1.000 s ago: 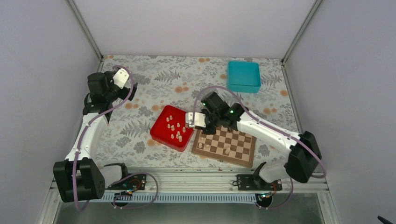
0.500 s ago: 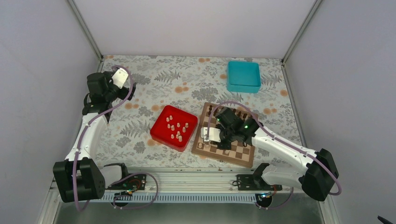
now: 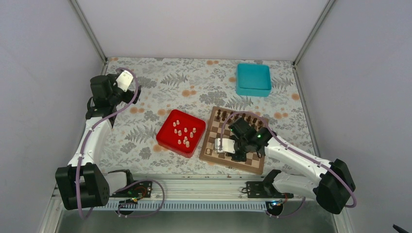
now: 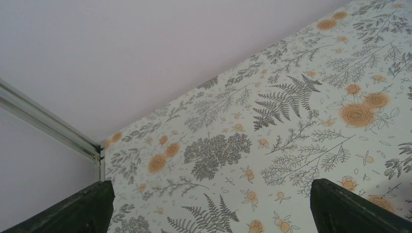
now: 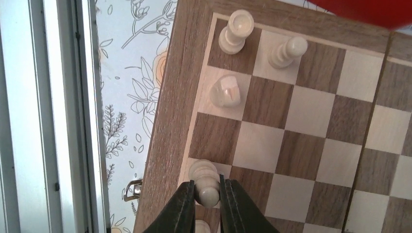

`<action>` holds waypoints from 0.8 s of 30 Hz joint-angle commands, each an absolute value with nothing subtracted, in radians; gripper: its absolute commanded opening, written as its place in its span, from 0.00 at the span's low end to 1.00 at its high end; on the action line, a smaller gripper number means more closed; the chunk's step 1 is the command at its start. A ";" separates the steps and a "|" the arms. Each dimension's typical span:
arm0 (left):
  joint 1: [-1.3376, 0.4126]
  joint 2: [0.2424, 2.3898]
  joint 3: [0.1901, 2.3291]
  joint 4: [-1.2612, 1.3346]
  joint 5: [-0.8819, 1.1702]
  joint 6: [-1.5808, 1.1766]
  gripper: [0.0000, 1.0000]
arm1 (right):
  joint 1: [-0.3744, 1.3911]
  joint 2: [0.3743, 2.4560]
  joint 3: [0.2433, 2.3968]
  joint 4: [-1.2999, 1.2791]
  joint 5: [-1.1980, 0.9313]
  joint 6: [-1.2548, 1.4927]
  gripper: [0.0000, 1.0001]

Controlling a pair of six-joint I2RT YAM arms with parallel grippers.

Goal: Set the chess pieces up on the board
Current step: Place the chess piece on the chessboard.

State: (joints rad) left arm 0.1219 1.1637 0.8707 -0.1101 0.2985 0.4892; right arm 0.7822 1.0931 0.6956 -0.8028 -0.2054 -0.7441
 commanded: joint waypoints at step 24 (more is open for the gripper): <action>0.127 1.180 0.877 -0.098 0.293 0.499 1.00 | 0.739 1.130 0.678 -0.802 -0.236 -0.808 0.15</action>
